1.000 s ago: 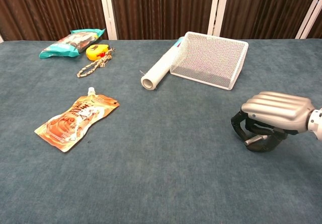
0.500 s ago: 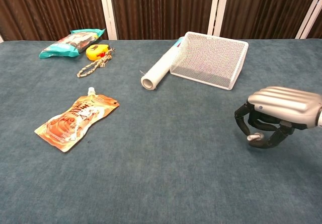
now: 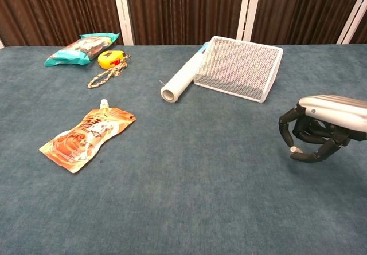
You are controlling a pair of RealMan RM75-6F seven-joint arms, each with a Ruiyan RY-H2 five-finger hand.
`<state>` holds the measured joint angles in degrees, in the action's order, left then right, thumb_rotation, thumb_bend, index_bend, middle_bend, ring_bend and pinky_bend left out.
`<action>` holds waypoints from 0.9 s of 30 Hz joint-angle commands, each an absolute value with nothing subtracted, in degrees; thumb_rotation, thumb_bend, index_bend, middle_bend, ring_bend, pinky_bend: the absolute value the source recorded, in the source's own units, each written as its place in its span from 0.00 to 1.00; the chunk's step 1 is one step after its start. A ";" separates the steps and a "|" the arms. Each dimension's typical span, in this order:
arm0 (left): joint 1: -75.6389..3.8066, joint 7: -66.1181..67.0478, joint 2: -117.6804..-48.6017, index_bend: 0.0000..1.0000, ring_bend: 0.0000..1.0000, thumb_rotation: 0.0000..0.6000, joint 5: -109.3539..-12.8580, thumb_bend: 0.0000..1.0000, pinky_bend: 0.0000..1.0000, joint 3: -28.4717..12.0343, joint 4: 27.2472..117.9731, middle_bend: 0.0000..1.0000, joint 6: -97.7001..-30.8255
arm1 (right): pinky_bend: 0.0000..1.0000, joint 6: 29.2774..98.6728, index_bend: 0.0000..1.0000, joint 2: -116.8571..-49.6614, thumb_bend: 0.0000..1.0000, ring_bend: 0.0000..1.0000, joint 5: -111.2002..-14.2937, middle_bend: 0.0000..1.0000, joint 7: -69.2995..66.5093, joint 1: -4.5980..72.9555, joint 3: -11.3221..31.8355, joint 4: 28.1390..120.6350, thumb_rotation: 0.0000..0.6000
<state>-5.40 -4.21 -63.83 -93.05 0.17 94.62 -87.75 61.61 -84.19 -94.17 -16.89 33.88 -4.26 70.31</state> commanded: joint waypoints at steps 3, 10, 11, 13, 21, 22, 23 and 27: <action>-5.42 -4.19 -63.87 0.09 0.01 1.00 -93.09 0.39 0.33 0.25 94.60 0.00 -87.67 | 0.90 62.05 0.78 -85.47 0.40 0.98 -93.67 1.00 -24.48 33.42 -4.22 67.48 1.00; -5.52 -4.20 -63.90 0.09 0.01 1.00 -92.96 0.39 0.33 0.27 94.55 0.00 -87.39 | 0.90 61.49 0.77 -86.41 0.40 0.98 -93.72 1.00 -32.24 33.79 -4.34 65.32 1.00; -5.52 -4.20 -63.89 0.09 0.01 1.00 -92.97 0.39 0.33 0.28 94.54 0.00 -87.41 | 0.90 61.38 0.76 -86.45 0.40 0.98 -93.73 1.00 -32.89 33.84 -4.38 65.13 1.00; -5.51 -4.17 -63.90 0.09 0.01 1.00 -92.99 0.39 0.33 0.28 94.51 0.00 -87.44 | 0.90 61.15 0.75 -86.58 0.40 0.98 -93.68 1.00 -34.01 33.91 -4.42 64.74 1.00; -5.52 -4.18 -63.93 0.09 0.01 1.00 -93.05 0.39 0.33 0.34 94.49 0.00 -87.42 | 0.90 60.06 0.71 -86.59 0.40 0.98 -93.63 1.00 -36.66 34.20 -4.83 63.74 1.00; -5.52 -4.16 -63.92 0.09 0.01 1.00 -93.05 0.39 0.33 0.33 94.49 0.00 -87.44 | 0.90 59.98 0.71 -86.57 0.40 0.98 -93.63 1.00 -36.78 34.22 -4.86 63.70 1.00; -5.52 -4.13 -63.92 0.09 0.01 1.00 -93.07 0.39 0.33 0.32 94.49 0.00 -87.46 | 0.90 59.96 0.71 -86.51 0.40 0.98 -93.69 1.00 -36.86 34.23 -4.92 63.67 1.00; -5.54 -4.10 -63.93 0.09 0.01 1.00 -93.04 0.39 0.33 0.32 94.49 0.00 -87.43 | 0.90 60.04 0.70 -86.36 0.40 0.98 -93.85 1.00 -36.97 34.22 -5.05 63.68 1.00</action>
<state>-5.54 -4.10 -63.93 -93.03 0.32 94.49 -87.42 60.03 -86.37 -93.84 -36.96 34.22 -5.04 63.67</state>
